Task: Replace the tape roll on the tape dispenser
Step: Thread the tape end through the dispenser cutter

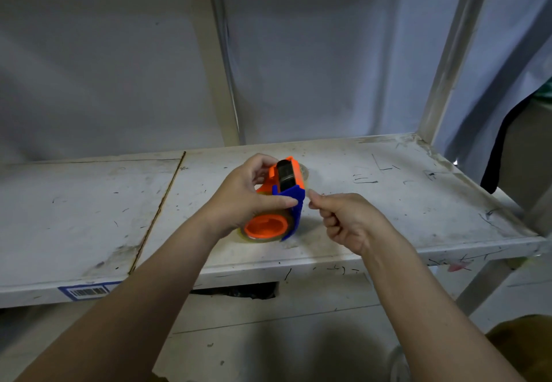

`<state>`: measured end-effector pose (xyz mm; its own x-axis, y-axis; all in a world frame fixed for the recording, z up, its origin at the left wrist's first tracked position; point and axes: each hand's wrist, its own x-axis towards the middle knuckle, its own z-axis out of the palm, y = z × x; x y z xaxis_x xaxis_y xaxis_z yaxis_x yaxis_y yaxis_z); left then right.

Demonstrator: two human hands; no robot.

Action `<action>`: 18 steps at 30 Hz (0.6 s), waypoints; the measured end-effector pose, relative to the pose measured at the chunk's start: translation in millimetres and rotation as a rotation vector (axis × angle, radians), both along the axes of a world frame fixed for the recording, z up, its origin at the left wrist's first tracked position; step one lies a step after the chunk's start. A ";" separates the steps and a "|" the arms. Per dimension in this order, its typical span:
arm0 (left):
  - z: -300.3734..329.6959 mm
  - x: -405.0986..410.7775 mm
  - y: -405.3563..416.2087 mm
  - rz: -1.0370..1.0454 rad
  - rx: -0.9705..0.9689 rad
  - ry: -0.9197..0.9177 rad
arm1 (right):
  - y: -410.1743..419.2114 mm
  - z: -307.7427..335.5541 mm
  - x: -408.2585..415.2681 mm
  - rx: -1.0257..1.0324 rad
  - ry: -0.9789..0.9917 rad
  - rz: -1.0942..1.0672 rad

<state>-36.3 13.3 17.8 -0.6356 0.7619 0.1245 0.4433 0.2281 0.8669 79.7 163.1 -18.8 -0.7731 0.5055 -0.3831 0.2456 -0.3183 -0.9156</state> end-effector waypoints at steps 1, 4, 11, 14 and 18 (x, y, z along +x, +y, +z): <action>-2.5 0.0 -0.6 0.003 0.036 -0.029 | -4.9 1.2 -4.6 0.032 0.001 -0.002; -7.8 -2.7 -2.5 0.024 0.110 -0.103 | -14.1 5.7 -13.6 0.138 -0.030 -0.025; -9.9 -3.4 -5.2 0.020 0.173 -0.200 | -24.7 0.9 -19.7 -0.150 -0.076 -0.017; -11.8 -7.3 -2.8 0.026 0.170 -0.196 | -29.8 2.0 -21.8 -0.292 -0.067 -0.045; -13.5 -9.0 0.0 0.040 0.150 -0.173 | -36.6 7.6 -26.5 -0.263 -0.094 -0.095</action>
